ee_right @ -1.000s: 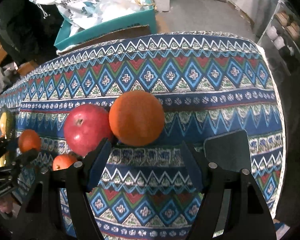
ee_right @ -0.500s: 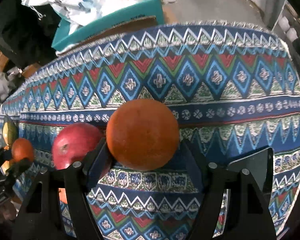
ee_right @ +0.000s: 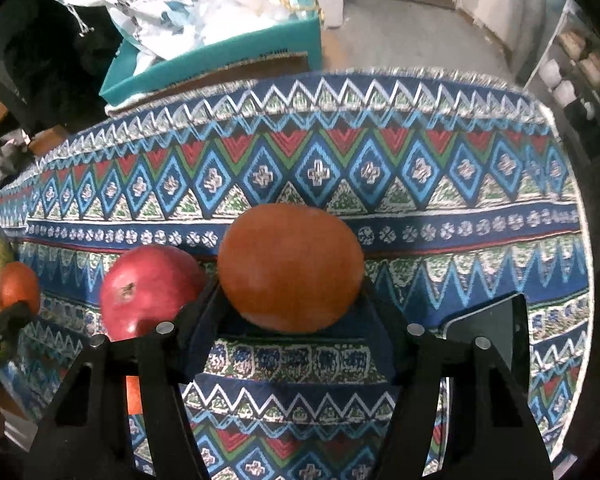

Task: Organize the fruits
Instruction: 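Close left gripper on the dark orange while right gripper closes on the large orange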

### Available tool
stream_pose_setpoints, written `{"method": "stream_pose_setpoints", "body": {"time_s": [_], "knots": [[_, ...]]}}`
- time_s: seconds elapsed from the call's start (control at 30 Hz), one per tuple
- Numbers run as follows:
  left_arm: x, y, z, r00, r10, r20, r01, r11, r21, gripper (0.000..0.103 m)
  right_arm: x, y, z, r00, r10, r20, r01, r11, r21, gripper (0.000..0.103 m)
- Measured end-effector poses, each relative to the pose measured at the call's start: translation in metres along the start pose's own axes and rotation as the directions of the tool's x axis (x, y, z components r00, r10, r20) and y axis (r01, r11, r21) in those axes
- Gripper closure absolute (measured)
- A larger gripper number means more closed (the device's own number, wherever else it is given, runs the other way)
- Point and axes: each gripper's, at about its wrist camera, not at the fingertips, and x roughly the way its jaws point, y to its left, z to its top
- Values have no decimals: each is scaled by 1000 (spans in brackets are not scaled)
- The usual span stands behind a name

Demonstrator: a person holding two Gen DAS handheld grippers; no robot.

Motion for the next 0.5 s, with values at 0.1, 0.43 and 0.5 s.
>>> {"method": "stream_pose_setpoints", "body": {"time_s": [0.1, 0.43, 0.5], "knots": [[-8, -1, 1, 1000, 2, 14, -2, 1000, -3, 57, -21, 6, -1, 998, -27, 57, 28, 999, -20, 63], [-15, -2, -2, 1000, -1, 19, 2, 1000, -24, 57, -29, 6, 5, 1000, -6, 13, 6, 1000, -10, 58], [-13, -3, -2, 1000, 1, 17, -1, 1000, -19, 57, -23, 1, 6, 1000, -19, -19, 19, 1000, 7, 52]]}}
